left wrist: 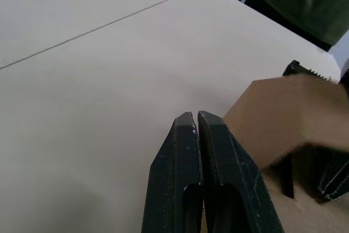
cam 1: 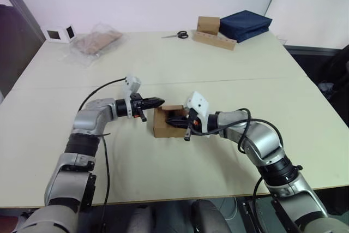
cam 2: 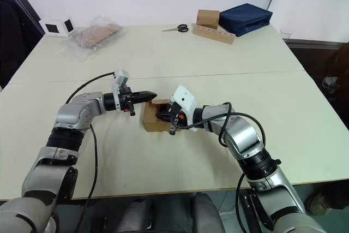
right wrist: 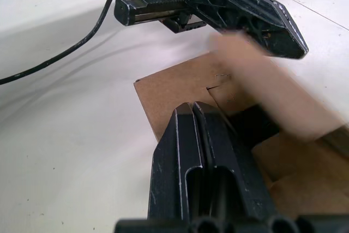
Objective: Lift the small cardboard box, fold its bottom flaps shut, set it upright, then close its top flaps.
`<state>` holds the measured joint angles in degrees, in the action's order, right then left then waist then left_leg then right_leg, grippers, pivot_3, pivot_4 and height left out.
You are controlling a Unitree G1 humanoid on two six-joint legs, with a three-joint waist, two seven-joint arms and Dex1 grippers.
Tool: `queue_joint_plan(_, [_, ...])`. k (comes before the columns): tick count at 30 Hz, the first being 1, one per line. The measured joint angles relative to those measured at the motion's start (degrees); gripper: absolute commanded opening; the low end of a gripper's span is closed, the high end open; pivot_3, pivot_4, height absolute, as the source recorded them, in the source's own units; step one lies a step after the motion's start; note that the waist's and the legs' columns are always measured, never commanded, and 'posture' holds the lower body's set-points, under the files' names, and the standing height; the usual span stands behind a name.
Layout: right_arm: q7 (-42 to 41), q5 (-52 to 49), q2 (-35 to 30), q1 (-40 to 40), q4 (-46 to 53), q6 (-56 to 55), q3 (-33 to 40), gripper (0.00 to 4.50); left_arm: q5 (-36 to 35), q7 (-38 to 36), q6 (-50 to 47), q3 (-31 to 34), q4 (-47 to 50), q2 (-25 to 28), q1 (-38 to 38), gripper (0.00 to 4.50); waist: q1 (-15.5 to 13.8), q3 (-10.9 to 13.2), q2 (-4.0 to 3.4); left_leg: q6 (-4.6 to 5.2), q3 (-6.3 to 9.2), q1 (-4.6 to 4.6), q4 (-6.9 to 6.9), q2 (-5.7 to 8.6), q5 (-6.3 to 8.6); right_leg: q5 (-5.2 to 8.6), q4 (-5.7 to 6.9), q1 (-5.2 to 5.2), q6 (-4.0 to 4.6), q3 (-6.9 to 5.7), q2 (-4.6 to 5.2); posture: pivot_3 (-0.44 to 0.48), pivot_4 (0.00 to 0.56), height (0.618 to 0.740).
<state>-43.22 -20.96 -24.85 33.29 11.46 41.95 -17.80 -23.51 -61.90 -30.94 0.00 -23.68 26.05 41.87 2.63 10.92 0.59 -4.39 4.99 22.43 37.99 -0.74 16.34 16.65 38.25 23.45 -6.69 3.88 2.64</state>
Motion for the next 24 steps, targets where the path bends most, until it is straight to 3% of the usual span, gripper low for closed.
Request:
queue_joint_plan(7, [0.6,-0.12,-0.65,-1.47,2.4,1.28,1.47,0.0,-9.29,1.51,-11.35,5.45,20.54,4.63,-8.36,0.1,-0.14,0.0,0.0,0.0,0.01,0.01,-0.02,-0.01,0.0,0.0,-0.03,-0.02,0.0,0.0,0.04,0.0,0.15,0.74])
queue_joint_plan(12, [0.87,-0.21,-1.35,-2.08,3.71,2.46,2.84,0.0,-15.52,2.05,-18.25,5.98,31.87,7.81,-13.84,0.1,-0.11,0.01,-0.01,0.0,0.02,0.0,-0.02,-0.02,0.0,0.0,-0.02,-0.02,0.0,0.0,0.01,0.0,0.15,0.74])
queue_joint_plan(18, [0.59,-0.67,-3.25,-2.14,4.59,3.79,4.87,0.0,-13.16,2.88,-17.33,1.52,35.1,9.84,-20.01,0.1,-0.27,0.02,0.0,0.0,0.01,-0.01,-0.05,-0.02,0.0,0.0,-0.05,-0.03,0.0,0.0,0.01,0.0,0.15,0.74])
queue_joint_plan(24, [-1.12,-4.33,-5.73,-0.1,8.95,6.67,8.54,0.0,-9.64,4.79,-13.82,-1.51,32.41,8.55,-20.29,0.1,-0.11,0.03,-0.01,0.01,0.0,-0.01,-0.05,-0.02,0.01,0.0,-0.06,-0.02,0.01,0.0,-0.01,0.0,0.15,0.74])
